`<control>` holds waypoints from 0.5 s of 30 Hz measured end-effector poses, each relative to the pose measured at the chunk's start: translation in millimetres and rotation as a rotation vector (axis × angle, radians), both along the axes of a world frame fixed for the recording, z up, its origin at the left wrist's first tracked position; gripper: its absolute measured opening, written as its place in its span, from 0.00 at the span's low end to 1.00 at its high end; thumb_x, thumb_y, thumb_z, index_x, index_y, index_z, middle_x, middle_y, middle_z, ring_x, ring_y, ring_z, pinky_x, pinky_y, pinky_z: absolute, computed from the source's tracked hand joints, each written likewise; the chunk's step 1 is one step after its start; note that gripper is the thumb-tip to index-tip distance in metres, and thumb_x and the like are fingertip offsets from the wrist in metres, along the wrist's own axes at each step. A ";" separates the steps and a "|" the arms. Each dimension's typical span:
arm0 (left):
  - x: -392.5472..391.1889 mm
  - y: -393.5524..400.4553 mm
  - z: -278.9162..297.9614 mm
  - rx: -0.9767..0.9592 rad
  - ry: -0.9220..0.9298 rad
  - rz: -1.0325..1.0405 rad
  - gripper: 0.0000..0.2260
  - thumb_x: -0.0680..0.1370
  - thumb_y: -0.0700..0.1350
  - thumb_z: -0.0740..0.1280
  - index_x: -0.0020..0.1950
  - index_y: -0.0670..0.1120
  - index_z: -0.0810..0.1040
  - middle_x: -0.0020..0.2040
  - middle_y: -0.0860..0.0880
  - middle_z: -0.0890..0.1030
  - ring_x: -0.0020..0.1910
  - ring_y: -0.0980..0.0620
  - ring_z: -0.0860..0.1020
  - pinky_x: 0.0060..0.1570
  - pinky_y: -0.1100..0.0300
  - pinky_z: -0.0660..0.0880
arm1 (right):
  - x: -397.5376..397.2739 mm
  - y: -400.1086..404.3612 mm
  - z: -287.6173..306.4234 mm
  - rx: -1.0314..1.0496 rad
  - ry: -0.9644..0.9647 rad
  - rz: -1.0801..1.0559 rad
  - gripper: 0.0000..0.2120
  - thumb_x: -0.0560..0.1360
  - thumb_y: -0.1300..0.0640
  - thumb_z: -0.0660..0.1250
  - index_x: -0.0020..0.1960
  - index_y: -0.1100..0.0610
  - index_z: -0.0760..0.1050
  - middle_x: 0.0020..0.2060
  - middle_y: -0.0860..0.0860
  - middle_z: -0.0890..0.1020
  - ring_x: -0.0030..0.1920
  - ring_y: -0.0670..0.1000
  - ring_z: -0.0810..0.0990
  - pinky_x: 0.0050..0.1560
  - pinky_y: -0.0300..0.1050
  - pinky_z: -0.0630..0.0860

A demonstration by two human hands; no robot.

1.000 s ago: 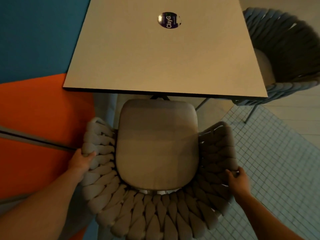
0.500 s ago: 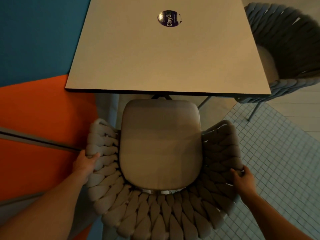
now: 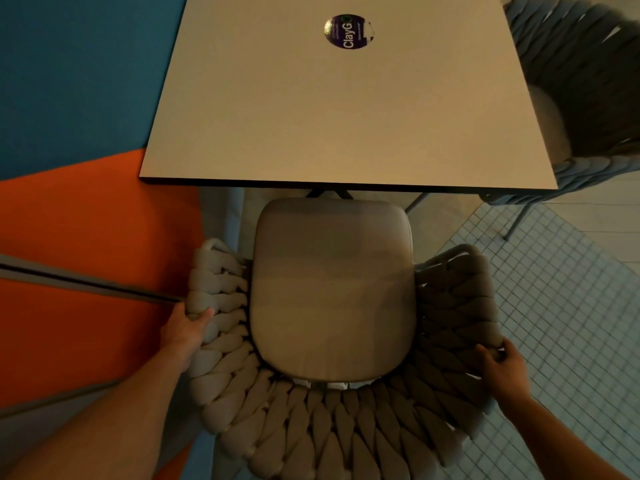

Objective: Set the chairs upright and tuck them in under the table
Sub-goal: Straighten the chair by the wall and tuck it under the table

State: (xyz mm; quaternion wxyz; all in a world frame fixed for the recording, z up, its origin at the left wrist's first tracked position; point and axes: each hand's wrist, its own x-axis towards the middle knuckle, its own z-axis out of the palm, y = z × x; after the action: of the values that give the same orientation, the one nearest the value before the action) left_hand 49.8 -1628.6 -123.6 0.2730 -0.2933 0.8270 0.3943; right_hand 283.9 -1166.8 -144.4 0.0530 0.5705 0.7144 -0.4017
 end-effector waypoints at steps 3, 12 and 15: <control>-4.7 3.1 1.7 0.006 0.006 0.006 0.24 0.75 0.52 0.69 0.69 0.48 0.69 0.66 0.38 0.75 0.62 0.36 0.74 0.60 0.38 0.74 | -1.9 0.6 0.3 0.014 -0.005 0.000 0.21 0.77 0.56 0.65 0.68 0.58 0.68 0.55 0.62 0.79 0.51 0.60 0.80 0.52 0.61 0.79; -4.9 -5.3 9.4 0.029 -0.016 0.008 0.26 0.75 0.52 0.69 0.71 0.49 0.68 0.67 0.39 0.74 0.64 0.36 0.73 0.61 0.36 0.72 | -3.6 -3.7 5.1 -0.007 -0.001 -0.007 0.21 0.77 0.57 0.65 0.68 0.60 0.68 0.56 0.63 0.79 0.52 0.63 0.80 0.53 0.63 0.78; -3.3 -4.7 10.0 0.027 -0.011 0.009 0.26 0.75 0.52 0.69 0.72 0.48 0.68 0.67 0.39 0.74 0.64 0.36 0.73 0.62 0.36 0.72 | -3.7 -2.5 5.1 -0.009 0.001 -0.006 0.21 0.77 0.58 0.65 0.69 0.60 0.68 0.55 0.63 0.79 0.51 0.62 0.80 0.53 0.62 0.78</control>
State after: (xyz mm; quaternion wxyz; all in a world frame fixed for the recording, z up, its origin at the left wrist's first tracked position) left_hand 46.5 -1633.3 -113.5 0.2796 -0.2953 0.8188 0.4052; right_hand 280.1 -1169.3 -139.3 0.0538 0.5722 0.7109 -0.4054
